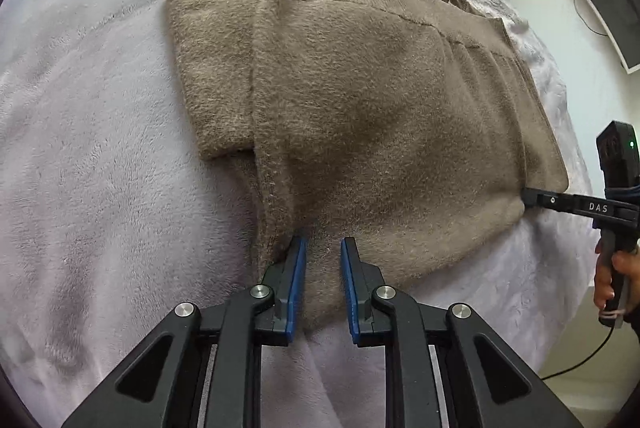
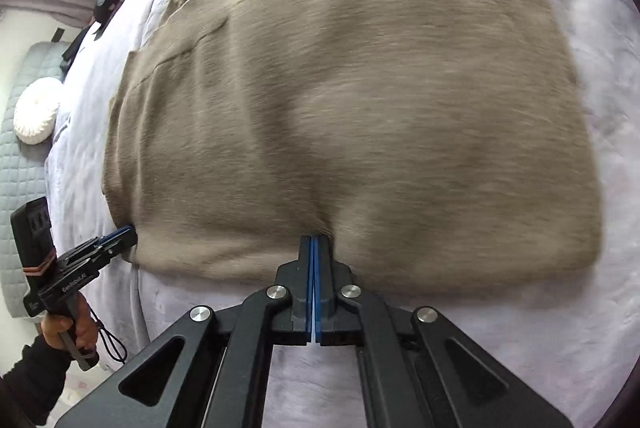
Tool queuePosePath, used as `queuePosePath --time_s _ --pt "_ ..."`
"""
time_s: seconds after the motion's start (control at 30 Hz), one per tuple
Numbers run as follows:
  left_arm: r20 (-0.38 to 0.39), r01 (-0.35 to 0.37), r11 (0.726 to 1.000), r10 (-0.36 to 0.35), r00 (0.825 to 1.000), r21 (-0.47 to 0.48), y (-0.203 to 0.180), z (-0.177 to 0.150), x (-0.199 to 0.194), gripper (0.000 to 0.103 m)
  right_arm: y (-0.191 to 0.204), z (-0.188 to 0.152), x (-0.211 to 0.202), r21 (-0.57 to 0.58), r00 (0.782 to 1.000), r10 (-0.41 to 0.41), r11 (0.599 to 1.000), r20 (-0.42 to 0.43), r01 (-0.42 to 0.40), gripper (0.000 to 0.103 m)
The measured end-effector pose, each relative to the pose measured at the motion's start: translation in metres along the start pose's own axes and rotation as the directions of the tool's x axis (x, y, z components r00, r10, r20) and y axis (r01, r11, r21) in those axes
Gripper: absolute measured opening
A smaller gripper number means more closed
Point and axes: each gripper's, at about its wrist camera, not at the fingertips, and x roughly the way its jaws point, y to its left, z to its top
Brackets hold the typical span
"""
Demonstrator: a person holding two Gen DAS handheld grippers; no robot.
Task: Fold small clothes
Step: 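Fold the held side over the sweater with the right tool and release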
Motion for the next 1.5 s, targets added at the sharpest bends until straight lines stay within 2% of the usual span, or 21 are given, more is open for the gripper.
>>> queuePosePath --time_s 0.03,0.1,0.2,0.33,0.43,0.47,0.6,0.73,0.8,0.9,1.03,1.23,1.3,1.33,1.5 --pt "0.001 0.002 1.000 -0.002 1.000 0.000 -0.004 0.001 -0.003 0.021 -0.004 0.000 -0.003 0.020 0.999 -0.035 0.999 -0.004 0.035 0.000" --pt "0.012 0.024 1.000 -0.024 1.000 0.009 -0.017 0.006 -0.008 0.021 -0.003 -0.002 -0.011 0.035 1.000 -0.009 0.999 0.008 0.008 0.002" --pt "0.029 0.076 0.996 -0.077 0.997 0.043 -0.042 0.008 -0.016 0.021 0.006 -0.007 -0.024 -0.004 0.999 0.028 1.000 0.037 -0.028 0.004" --pt "0.011 0.101 0.991 -0.102 0.995 0.084 -0.080 0.015 0.003 0.021 0.018 -0.005 -0.021 -0.040 0.999 0.017 0.999 0.041 -0.015 0.004" --pt "-0.015 0.026 0.994 -0.025 1.000 0.103 -0.091 0.018 0.028 0.021 0.011 0.000 -0.017 -0.020 0.998 -0.035 0.999 0.049 0.036 0.004" --pt "-0.038 0.002 0.996 0.001 0.999 0.089 -0.085 0.016 0.037 0.021 0.003 0.000 -0.019 -0.005 0.997 -0.058 0.998 0.053 0.058 0.004" --pt "-0.039 0.051 0.999 -0.050 0.998 0.012 -0.061 0.010 0.040 0.021 -0.044 -0.003 -0.027 0.020 0.989 -0.141 0.990 0.045 0.140 0.000" --pt "-0.043 0.036 0.999 -0.037 0.998 -0.025 -0.051 0.005 0.031 0.021 -0.076 -0.010 -0.040 0.071 0.995 -0.071 0.995 0.064 0.066 0.000" --pt "-0.046 0.023 0.999 -0.025 0.999 -0.036 -0.050 0.001 0.030 0.021 -0.082 -0.012 -0.047 0.098 0.991 -0.104 0.991 0.083 0.096 0.000" --pt "-0.055 0.009 0.998 -0.012 0.998 -0.058 -0.048 -0.004 0.025 0.021 -0.101 -0.016 -0.053 0.174 0.994 -0.052 0.984 0.093 0.035 0.000" --pt "-0.075 -0.026 0.996 0.019 0.997 -0.090 -0.042 -0.012 0.018 0.021 -0.120 -0.018 -0.061 0.247 0.993 -0.041 0.969 0.114 0.012 0.000" --pt "-0.081 -0.076 0.984 0.064 0.995 -0.160 -0.034 -0.025 -0.001 0.021 -0.131 -0.029 -0.079 0.319 0.988 -0.060 0.948 0.143 0.011 0.000" --pt "-0.073 -0.069 0.984 0.058 0.996 -0.165 -0.035 -0.031 -0.012 0.021 -0.128 -0.035 -0.083 0.343 0.987 -0.073 0.939 0.140 0.020 0.007" --pt "-0.069 -0.062 0.984 0.051 0.996 -0.166 -0.037 -0.034 -0.016 0.021 -0.130 -0.039 -0.086 0.360 0.988 -0.080 0.932 0.134 0.027 0.007" --pt "-0.039 -0.050 0.984 0.044 0.998 -0.169 -0.053 -0.048 -0.043 0.021 -0.128 -0.061 -0.099 0.396 0.989 -0.003 0.917 0.145 -0.056 0.007"
